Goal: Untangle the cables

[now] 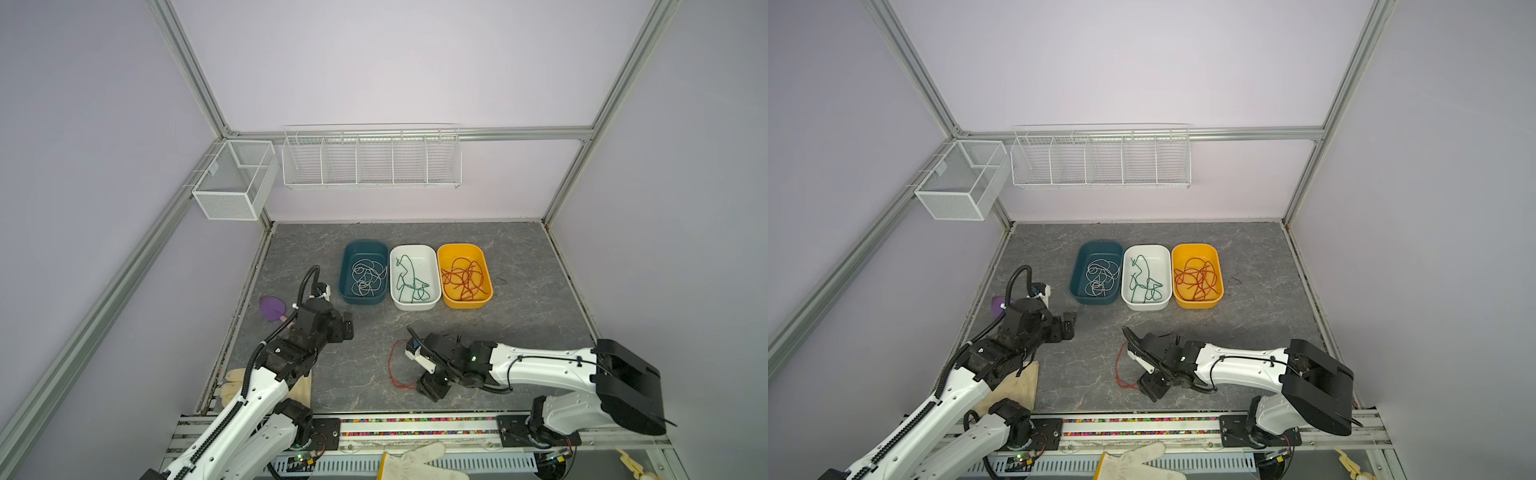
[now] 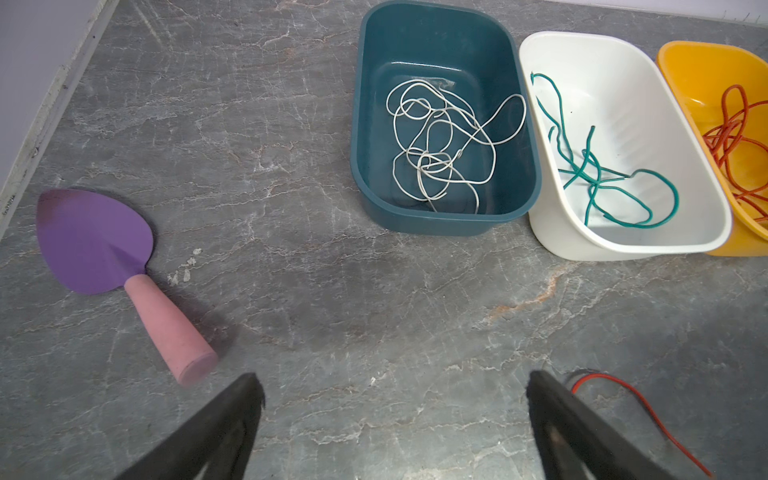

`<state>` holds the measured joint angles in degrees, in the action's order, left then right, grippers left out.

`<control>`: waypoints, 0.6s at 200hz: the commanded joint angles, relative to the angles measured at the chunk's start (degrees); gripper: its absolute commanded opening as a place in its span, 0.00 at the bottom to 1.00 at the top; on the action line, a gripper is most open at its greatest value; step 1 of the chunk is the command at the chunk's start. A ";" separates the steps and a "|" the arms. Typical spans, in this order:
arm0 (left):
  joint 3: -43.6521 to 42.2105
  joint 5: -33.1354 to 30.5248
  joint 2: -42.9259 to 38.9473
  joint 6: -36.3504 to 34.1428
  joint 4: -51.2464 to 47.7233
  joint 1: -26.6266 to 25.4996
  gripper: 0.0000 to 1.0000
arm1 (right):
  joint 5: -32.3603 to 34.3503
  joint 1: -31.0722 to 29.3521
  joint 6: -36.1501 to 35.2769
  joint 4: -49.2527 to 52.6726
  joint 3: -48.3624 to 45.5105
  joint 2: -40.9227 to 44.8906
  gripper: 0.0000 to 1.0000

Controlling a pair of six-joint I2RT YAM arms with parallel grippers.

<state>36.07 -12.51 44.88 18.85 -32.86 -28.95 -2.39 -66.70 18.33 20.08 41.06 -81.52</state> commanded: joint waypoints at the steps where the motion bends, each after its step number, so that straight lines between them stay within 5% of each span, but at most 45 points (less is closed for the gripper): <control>1: -0.74 0.13 -0.68 -0.37 0.51 -0.23 0.99 | 0.84 -0.69 -0.42 -0.93 1.56 -0.79 0.52; 84: -1.55 6.33 -0.27 -1.51 2.38 -0.41 0.99 | 5.53 -1.16 -1.03 3.60 3.41 0.26 0.15; 120: -4.60 18.13 -4.37 -4.30 7.53 -1.09 0.99 | 10.98 -1.09 -0.68 7.61 4.62 3.85 0.07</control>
<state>33.91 -4.43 44.10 17.32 -29.78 -29.28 3.64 -67.59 17.72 23.62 43.77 -81.38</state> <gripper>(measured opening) 0.989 0.073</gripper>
